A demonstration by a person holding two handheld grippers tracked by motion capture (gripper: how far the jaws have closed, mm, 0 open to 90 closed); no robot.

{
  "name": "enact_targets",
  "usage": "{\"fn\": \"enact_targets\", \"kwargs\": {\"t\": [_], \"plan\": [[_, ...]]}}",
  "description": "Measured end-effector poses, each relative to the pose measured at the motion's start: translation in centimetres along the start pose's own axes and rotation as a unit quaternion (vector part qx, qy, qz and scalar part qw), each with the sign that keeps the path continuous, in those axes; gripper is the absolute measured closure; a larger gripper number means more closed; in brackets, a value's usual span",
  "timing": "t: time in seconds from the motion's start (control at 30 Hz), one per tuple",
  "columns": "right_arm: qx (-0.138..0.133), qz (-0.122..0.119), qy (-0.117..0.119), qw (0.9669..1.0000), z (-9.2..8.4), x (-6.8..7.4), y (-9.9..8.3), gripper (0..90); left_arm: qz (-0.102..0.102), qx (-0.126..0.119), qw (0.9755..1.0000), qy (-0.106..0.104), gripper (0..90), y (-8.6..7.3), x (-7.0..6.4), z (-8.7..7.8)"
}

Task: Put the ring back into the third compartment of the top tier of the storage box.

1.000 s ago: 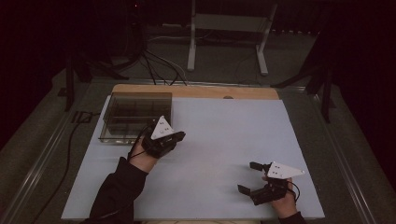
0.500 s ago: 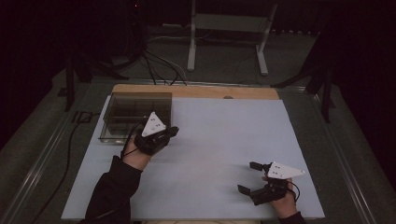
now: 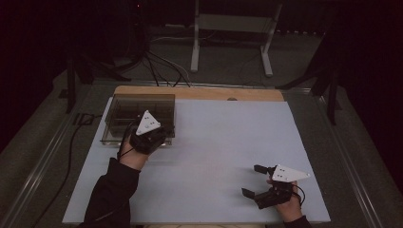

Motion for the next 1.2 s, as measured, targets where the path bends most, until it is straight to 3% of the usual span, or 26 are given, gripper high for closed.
{"fn": "enact_targets", "kwargs": {"t": [0.7, 1.2], "plan": [[0.002, 0.000, 0.000, 1.0000, 0.0, 0.0, 0.0, 0.0, -0.030, 0.050, 0.9977, 0.034, 89.7, -3.2, 2.6, 1.1], [0.000, 0.000, 0.000, 1.0000, 0.0, 0.0, 0.0, 0.0, -0.036, 0.095, 0.9943, 0.034, 89.5, -4.4, 2.7, 1.8]]}}
Point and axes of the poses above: each handheld gripper's, and its own axes: z roughly forward along the jaws, y roughly out of its top, x roughly to its left, the point moved 8 cm from there along z, roughly forward along the jaws, and after that the axes turned 10 degrees about z, right-handed, at the moved point
